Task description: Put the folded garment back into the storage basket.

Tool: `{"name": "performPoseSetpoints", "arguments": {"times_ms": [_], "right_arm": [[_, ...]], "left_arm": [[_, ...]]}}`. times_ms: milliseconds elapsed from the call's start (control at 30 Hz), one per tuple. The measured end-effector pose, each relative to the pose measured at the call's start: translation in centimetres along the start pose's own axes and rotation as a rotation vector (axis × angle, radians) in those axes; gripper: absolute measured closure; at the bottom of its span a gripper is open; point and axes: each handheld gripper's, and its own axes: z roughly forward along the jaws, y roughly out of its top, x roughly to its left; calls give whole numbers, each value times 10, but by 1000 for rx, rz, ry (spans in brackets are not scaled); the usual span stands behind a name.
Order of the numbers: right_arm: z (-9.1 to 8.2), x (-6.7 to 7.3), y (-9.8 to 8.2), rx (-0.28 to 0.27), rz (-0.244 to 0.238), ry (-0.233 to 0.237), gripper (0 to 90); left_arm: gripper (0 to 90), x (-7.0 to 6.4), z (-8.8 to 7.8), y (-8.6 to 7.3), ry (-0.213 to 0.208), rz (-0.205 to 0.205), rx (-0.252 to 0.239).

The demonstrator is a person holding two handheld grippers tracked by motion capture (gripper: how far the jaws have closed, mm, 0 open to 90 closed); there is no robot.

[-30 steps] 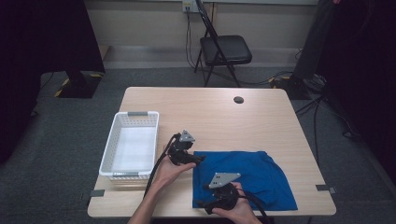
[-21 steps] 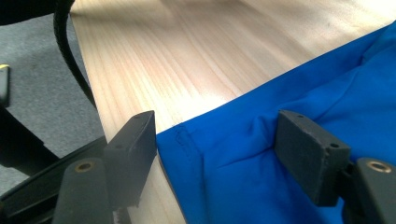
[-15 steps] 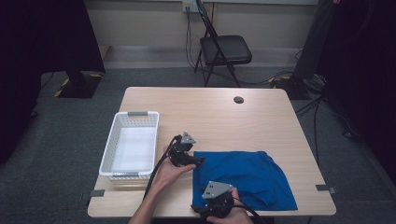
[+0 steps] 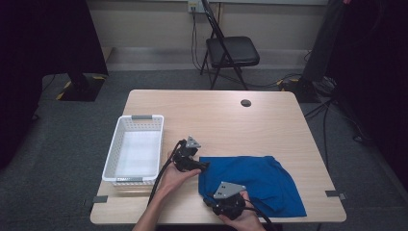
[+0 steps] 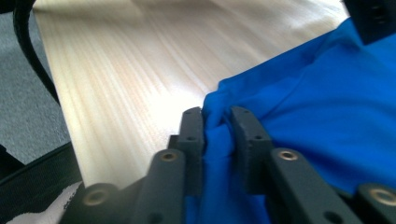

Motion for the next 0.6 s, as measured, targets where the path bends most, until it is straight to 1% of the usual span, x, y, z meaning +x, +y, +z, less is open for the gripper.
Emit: {"name": "performPoseSetpoints", "arguments": {"times_ms": [33,100,167,200,267,333,367,433,467,500,533,600], "right_arm": [[0,-2,0,-4,8,2,789],[0,-5,-1,-8,24,11,814],[0,-7,-1,-12,39,23,816],[0,-7,-1,-11,37,22,817],[0,-6,-1,-11,31,17,816],[0,-6,-1,-11,29,14,817],[0,-6,-1,-12,31,15,816],[0,-5,-2,-12,23,9,816],[0,-3,-2,-14,10,-4,815],[0,-1,-2,-13,0,-16,815],[0,0,-2,-10,-5,-22,815],[0,0,-2,-11,3,-15,815]], "left_arm": [[251,1,1,-1,-1,-6,1],[267,2,2,-2,1,-1,7],[329,0,4,-4,9,23,11],[340,-1,5,-4,17,35,16],[333,-4,6,-4,30,55,20],[344,-5,6,-4,31,66,19],[362,-6,6,-5,25,73,13],[433,-10,6,-6,6,98,1],[485,-12,6,-7,-6,114,-7],[504,-14,6,-7,-10,124,-11],[525,-16,6,-7,-16,130,-12],[599,-19,6,-7,-35,137,-15]]}}
